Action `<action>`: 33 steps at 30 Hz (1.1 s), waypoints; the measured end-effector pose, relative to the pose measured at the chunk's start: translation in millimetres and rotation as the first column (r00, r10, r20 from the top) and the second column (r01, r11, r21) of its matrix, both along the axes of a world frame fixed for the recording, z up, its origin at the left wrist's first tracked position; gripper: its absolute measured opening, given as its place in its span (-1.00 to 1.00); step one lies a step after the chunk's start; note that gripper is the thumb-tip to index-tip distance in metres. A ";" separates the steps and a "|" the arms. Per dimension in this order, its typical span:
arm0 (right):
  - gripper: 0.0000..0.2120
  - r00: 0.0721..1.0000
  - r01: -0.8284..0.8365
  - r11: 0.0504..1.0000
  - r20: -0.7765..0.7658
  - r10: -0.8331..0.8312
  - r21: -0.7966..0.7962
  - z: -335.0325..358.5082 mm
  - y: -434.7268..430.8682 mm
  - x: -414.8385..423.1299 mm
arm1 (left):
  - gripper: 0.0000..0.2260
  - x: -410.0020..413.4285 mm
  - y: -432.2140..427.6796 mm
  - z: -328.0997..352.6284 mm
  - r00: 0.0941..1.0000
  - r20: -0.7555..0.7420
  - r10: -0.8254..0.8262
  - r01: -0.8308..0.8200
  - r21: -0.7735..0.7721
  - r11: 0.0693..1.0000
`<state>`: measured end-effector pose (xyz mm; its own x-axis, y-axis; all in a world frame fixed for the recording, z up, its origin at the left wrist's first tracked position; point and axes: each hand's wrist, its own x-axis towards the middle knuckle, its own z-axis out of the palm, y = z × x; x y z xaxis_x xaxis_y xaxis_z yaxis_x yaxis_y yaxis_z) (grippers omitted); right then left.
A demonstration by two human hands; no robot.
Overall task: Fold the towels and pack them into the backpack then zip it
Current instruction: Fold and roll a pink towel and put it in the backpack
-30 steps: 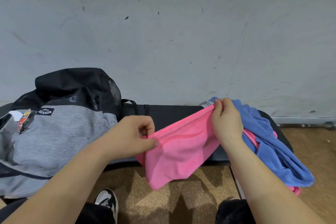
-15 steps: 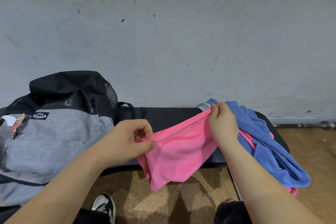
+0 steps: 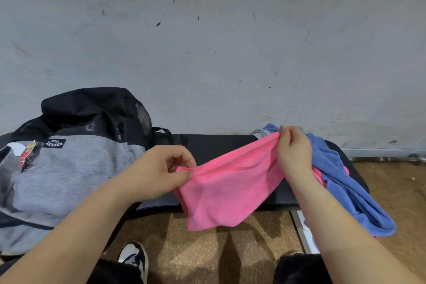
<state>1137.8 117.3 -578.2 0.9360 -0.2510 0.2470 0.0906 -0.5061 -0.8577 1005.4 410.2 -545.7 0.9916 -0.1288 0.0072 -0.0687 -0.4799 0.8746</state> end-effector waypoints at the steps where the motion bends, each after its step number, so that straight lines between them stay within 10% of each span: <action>1: -0.71 1.000 0.000 1.000 0.018 0.000 0.003 1.4 -3.4 -3.0 | -0.83 -1.3 -0.7 2.6 1.000 0.011 0.013 -0.012 -0.038 0.999; 9: -0.71 0.992 0.001 0.987 0.121 -0.021 0.160 29.9 -38.8 -45.0 | -0.57 -21.1 -11.4 28.5 0.997 0.013 0.076 -0.072 -0.189 0.979; 33: -0.77 0.967 -0.146 0.987 -0.200 0.158 0.074 -32.4 10.0 12.5 | -0.85 24.7 32.9 -53.8 0.942 -0.115 0.316 -0.264 0.329 0.907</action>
